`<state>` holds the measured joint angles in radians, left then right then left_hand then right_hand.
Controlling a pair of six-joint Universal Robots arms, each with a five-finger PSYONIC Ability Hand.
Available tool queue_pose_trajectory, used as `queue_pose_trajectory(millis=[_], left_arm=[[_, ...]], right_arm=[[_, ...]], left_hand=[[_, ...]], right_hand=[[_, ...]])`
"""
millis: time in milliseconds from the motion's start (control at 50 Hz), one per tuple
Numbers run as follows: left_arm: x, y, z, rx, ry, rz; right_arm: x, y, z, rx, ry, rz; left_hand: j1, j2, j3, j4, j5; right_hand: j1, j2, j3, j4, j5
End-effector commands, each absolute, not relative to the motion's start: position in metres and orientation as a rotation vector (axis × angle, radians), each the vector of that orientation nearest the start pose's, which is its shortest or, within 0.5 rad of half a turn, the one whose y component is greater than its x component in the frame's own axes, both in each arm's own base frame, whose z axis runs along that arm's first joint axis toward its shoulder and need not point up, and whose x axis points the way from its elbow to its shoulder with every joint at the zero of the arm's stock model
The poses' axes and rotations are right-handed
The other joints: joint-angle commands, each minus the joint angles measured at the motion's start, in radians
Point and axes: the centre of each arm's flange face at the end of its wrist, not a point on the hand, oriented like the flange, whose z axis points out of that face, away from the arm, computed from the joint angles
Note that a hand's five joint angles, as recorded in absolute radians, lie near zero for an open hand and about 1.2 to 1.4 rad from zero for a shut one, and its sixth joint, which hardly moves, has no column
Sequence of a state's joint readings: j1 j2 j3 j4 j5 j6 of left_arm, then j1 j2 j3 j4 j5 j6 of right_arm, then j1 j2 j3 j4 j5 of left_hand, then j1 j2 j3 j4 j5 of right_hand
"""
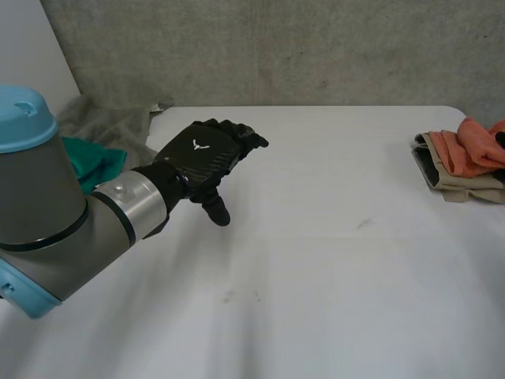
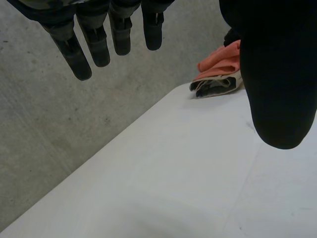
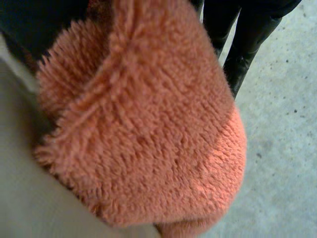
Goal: Fold the laundry.
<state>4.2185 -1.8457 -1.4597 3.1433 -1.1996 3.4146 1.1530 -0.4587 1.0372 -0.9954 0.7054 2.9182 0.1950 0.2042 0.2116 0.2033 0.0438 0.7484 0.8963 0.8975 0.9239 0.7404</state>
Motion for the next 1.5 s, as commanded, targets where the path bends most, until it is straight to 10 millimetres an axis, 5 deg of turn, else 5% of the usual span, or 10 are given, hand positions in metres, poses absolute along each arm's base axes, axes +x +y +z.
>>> queue_pose_trajectory(millis=[20,260,460,560,660,840,960,1160,1300,1500], left_arm=[[-0.311,-0.226,0.253,1.435,2.369,-2.25],[-0.311,-0.223,0.257,1.44,2.355,-2.265],[-0.31,-0.223,0.268,1.426,2.317,-2.31],[-0.304,-0.229,0.281,1.345,2.26,-2.364],[-0.289,-0.25,0.296,1.097,2.145,-2.434],[-0.21,-0.334,0.321,0.622,1.801,-2.468],[-0.154,-0.395,0.263,0.611,1.929,-2.227],[-0.105,-0.459,0.16,0.806,1.938,-1.864],[-0.097,-0.482,0.119,0.868,1.926,-1.831],[-0.1,-0.496,0.104,0.879,1.895,-1.861]], right_arm=[[-0.03,-0.514,0.113,-0.92,1.771,-2.489],[-0.03,-0.478,0.213,-0.848,2.139,-2.401],[-0.055,-0.464,0.295,-1.164,2.641,-2.887],[0.031,-0.465,0.321,-1.089,2.177,-3.119],[0.105,-0.423,0.344,-0.842,1.797,-3.06],[0.217,-0.33,0.29,-0.921,1.619,-2.531],[0.255,-0.281,0.234,-1.113,1.671,-2.316],[0.262,-0.267,0.188,-1.252,1.784,-2.165],[0.259,-0.263,0.173,-1.264,1.835,-2.108],[0.258,-0.261,0.168,-1.27,1.848,-2.088]], left_hand=[[0.013,0.003,-0.004,0.004,-0.011],[0.013,0.003,-0.004,0.004,-0.011],[0.013,0.003,-0.004,0.004,-0.011],[0.013,0.003,-0.004,0.004,-0.011],[0.001,-0.008,-0.016,-0.007,-0.022],[-0.02,-0.029,-0.036,-0.028,-0.043],[-0.011,-0.02,-0.027,-0.019,-0.034],[-0.002,-0.011,-0.019,-0.01,-0.025],[0.048,0.038,0.031,0.039,0.024],[1.201,1.192,1.185,1.193,1.178]], right_hand=[[-0.574,-0.722,-0.723,-0.749,-0.74],[-0.574,-0.722,-0.723,-0.749,-0.74],[-0.574,-0.722,-0.723,-0.749,-0.74],[-0.574,-0.722,-0.723,-0.749,-0.74],[-0.574,-0.722,-0.723,-0.749,-0.74],[-0.574,-0.722,-0.723,-0.749,-0.74],[-0.574,-0.722,-0.723,-0.749,-0.74],[-0.574,-0.722,-0.723,-0.749,-0.74],[-0.574,-0.722,-0.723,-0.749,-0.74],[-0.574,-0.722,-0.723,-0.749,-0.74]])
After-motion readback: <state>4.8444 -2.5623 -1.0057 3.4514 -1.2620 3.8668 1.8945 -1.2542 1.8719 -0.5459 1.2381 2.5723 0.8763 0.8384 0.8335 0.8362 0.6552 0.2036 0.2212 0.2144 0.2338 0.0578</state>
